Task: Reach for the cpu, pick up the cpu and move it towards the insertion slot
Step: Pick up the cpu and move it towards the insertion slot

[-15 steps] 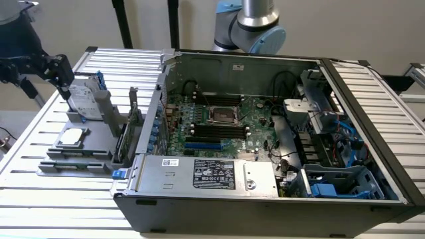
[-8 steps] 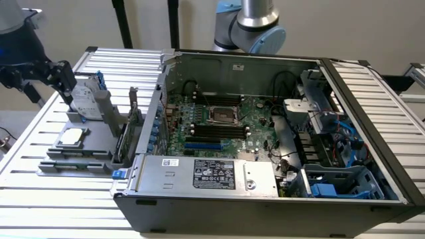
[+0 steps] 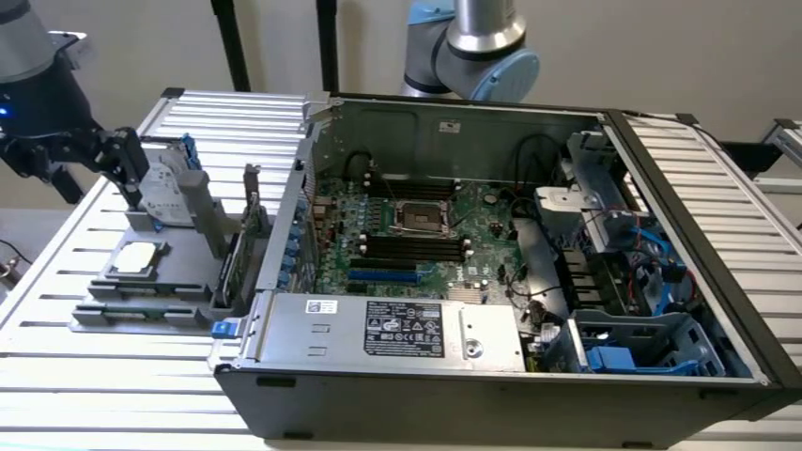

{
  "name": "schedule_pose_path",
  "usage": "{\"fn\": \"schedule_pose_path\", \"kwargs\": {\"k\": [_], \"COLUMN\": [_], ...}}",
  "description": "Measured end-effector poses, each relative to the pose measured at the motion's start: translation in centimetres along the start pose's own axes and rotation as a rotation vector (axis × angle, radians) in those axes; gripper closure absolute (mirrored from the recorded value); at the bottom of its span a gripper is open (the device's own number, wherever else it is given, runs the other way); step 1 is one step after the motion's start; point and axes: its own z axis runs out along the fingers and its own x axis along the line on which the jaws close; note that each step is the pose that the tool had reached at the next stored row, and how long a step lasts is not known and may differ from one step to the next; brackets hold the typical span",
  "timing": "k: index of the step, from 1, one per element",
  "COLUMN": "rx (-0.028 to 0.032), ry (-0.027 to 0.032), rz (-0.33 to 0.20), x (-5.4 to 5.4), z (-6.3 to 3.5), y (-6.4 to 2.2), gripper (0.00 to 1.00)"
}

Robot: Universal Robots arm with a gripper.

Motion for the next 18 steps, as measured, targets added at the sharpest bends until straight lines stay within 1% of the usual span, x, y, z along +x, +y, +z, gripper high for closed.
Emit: {"fn": "schedule_pose_path", "kwargs": {"k": [11,18], "rx": [0.0,0.0001], "ry": [-0.0003,-0.0003], "rz": [0.006,0.007], "x": [0.0,0.0], "z": [1.99,3.24], "y": [-0.33,-0.91], "gripper": [0.23,0.23]}}
